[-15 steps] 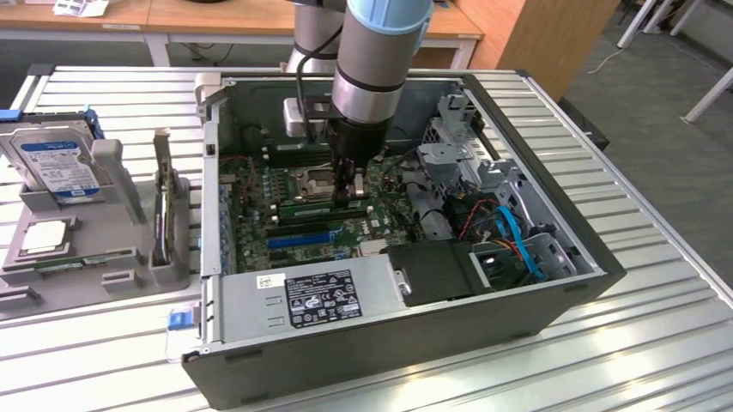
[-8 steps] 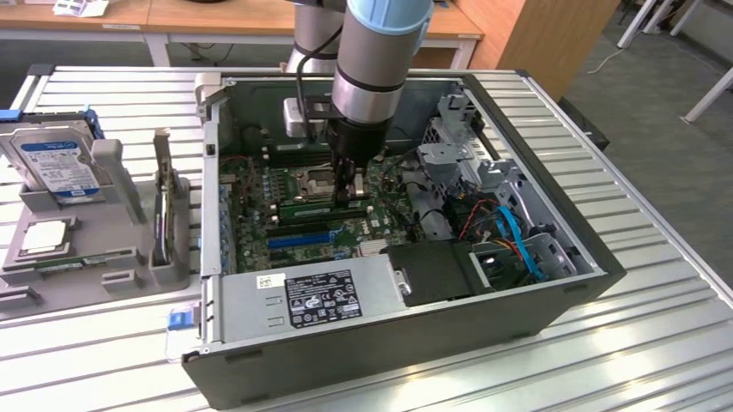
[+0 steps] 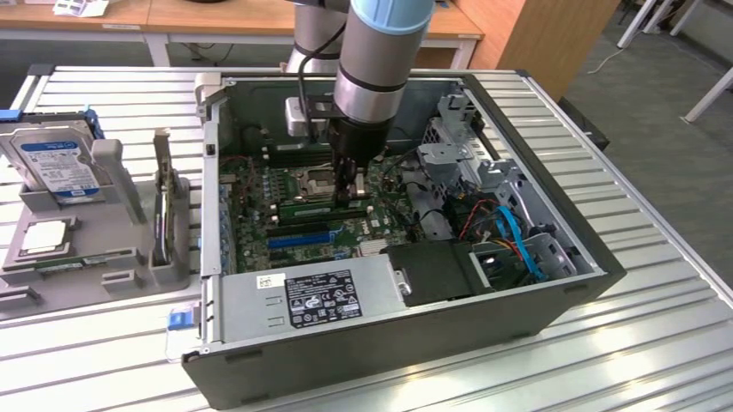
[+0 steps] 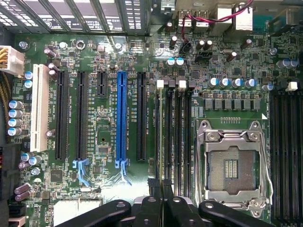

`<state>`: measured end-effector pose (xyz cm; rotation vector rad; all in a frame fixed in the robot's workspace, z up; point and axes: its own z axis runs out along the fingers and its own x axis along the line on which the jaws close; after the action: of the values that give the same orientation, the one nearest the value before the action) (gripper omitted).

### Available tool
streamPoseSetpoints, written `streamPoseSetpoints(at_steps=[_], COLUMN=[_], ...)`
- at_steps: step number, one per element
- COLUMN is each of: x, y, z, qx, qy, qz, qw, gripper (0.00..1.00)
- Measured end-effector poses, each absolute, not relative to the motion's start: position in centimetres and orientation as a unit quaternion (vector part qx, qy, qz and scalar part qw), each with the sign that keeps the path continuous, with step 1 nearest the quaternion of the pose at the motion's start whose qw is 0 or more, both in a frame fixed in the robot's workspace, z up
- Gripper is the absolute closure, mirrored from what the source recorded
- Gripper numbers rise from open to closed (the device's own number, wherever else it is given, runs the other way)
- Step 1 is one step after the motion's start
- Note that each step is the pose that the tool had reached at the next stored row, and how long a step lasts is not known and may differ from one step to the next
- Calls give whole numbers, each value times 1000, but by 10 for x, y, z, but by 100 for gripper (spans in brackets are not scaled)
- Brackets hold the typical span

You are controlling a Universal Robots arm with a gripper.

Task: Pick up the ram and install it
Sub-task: 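Insert the ram into the slot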

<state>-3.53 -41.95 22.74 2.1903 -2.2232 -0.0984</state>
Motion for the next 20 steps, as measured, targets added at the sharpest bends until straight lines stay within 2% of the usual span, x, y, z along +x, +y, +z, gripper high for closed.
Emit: streamPoseSetpoints(at_steps=[20], x=[-33], y=[-420], z=[231], qx=[701], qy=[-712], qz=[-39], qw=[17], gripper=[89])
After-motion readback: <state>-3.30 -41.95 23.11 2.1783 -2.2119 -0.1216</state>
